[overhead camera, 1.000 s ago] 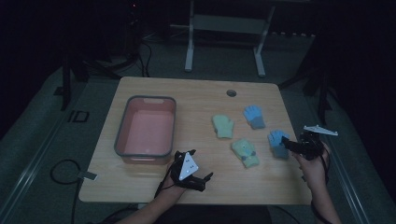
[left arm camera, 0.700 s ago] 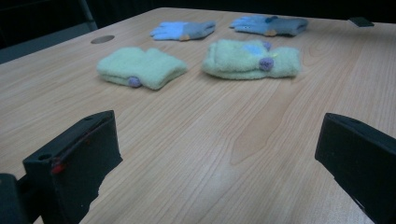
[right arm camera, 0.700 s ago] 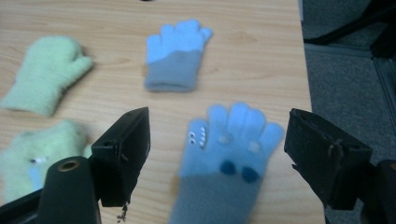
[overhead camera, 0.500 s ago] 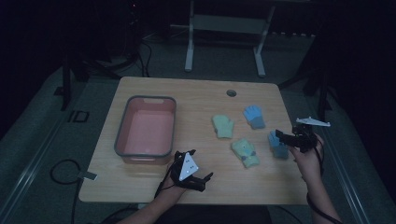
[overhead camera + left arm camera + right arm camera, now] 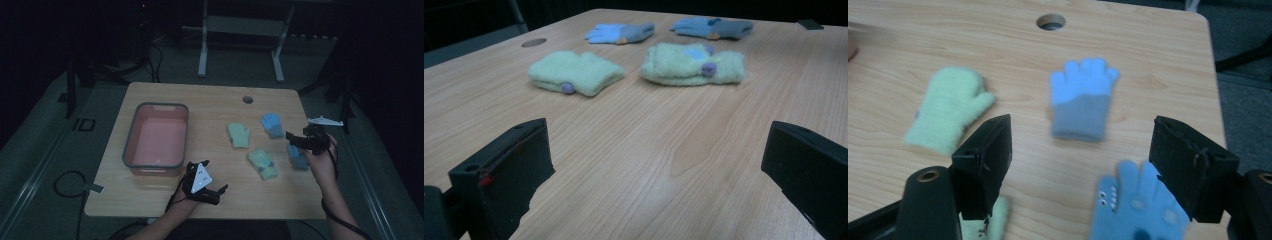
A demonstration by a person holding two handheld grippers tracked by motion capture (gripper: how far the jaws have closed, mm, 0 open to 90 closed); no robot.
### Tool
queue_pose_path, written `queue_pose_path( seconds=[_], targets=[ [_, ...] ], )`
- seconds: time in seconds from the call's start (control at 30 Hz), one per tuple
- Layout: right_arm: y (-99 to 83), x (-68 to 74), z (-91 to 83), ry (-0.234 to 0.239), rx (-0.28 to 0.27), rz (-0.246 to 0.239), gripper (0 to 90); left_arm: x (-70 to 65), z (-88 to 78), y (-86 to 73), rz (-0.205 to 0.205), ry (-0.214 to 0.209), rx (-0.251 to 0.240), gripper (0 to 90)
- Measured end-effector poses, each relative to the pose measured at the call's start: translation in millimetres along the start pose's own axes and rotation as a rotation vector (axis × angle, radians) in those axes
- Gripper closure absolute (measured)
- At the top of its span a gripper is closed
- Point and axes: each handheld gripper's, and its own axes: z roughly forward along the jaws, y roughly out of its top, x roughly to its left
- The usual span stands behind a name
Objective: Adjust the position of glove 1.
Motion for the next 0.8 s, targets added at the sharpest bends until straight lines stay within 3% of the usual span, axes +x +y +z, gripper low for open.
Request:
queue_pose_path(
  seconds=[0.47, 0.8],
  targets=[
    [17.6, 29.3, 14.0, 0.041, -0.001, -0.044, 28.8, -0.1, 0.1, 0.0, 0.000, 0.002, 0.000, 0.1],
    [26.9, 63.5, 36.5, 0.083, 0.023, -0.067, 29.6, -0.3, 0.1, 0.0, 0.000, 0.004, -0.002, 0.1]
  ],
)
